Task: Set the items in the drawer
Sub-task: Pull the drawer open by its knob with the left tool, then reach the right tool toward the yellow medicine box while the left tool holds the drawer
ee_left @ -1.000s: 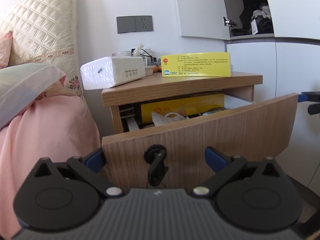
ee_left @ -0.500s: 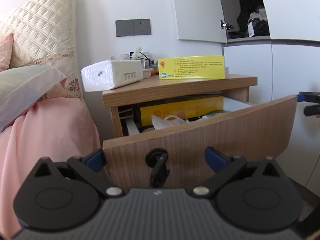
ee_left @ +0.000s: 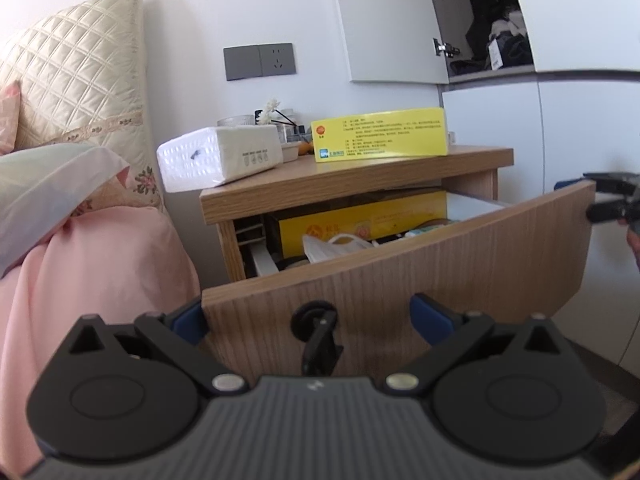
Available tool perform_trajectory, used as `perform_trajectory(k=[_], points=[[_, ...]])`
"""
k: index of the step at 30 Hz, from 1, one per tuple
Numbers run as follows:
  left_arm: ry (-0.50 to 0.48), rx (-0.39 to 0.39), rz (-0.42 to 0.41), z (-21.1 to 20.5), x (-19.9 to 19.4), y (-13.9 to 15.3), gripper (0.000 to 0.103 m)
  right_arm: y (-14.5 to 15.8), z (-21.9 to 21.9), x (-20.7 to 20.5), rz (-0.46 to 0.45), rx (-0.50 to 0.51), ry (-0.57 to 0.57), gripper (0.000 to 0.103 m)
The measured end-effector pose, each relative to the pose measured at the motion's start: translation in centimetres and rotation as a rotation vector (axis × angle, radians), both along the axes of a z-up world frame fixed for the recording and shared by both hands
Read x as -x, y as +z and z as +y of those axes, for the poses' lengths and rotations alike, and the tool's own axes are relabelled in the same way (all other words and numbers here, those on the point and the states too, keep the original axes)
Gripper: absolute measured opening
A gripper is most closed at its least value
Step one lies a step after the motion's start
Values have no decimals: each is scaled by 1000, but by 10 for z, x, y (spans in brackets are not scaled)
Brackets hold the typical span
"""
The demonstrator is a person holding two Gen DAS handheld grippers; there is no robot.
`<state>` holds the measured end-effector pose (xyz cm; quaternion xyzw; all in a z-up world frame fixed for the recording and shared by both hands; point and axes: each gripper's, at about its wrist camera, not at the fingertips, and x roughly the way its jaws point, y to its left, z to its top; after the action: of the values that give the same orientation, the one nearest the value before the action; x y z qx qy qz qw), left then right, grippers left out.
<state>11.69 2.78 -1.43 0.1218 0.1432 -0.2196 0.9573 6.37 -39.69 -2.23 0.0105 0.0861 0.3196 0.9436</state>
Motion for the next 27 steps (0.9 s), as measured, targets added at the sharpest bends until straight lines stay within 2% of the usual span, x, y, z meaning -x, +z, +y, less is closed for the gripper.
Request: perform_trajectory(k=[4, 27], points=[[0, 9, 11, 1, 1, 2, 102, 3, -8, -2, 38, -57, 34, 103], [-14, -1, 34, 9, 34, 4, 103, 9, -14, 26, 90, -76, 169, 103]])
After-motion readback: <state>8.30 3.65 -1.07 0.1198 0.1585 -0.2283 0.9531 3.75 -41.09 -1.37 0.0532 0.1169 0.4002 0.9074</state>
